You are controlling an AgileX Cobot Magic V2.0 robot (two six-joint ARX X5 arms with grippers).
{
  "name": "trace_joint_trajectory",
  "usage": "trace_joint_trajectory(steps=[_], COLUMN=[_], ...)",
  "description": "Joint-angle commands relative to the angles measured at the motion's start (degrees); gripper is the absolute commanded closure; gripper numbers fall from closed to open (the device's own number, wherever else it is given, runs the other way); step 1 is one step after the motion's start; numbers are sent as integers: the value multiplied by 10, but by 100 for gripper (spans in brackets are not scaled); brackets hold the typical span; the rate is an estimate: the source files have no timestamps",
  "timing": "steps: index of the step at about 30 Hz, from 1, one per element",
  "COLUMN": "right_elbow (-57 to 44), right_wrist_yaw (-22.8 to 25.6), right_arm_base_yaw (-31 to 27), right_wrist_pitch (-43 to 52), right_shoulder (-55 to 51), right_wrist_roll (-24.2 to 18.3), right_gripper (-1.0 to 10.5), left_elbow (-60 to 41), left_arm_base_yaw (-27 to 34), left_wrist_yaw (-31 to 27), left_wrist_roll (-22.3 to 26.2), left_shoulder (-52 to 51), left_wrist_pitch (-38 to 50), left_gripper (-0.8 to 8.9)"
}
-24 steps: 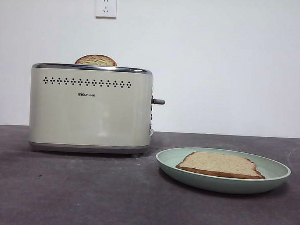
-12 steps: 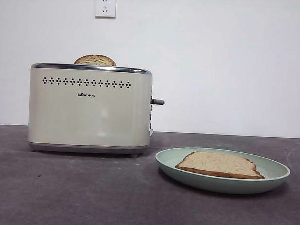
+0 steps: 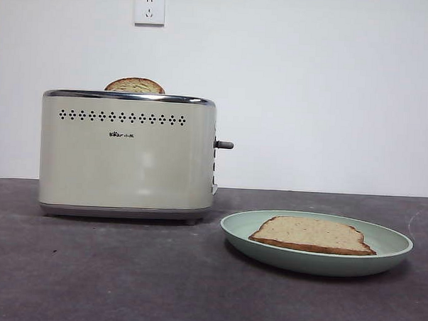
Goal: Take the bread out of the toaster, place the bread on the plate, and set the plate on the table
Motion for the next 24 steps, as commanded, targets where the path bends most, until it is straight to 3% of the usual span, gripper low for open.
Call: trace_joint_trajectory(steps=[1,7,24], right_elbow=[-2,-2,-2], right_wrist_yaw=[2,2,2], right_arm_base_yaw=[1,1,1], right_wrist_pitch=[3,3,3], right_shoulder=[0,0,0], right_wrist_roll=[-5,-5,-5], right_gripper=[945,945,945], left_elbow=[-32,-44,-44], left_arm_base_yaw=[2,-5,-4], left_wrist_yaw=[-12,-11,-11], left_wrist_roll=[-31,-41,-56], left_shoulder=[-15,-15,-14], left_wrist_pitch=[13,-26,-19], left_gripper=[817,817,817])
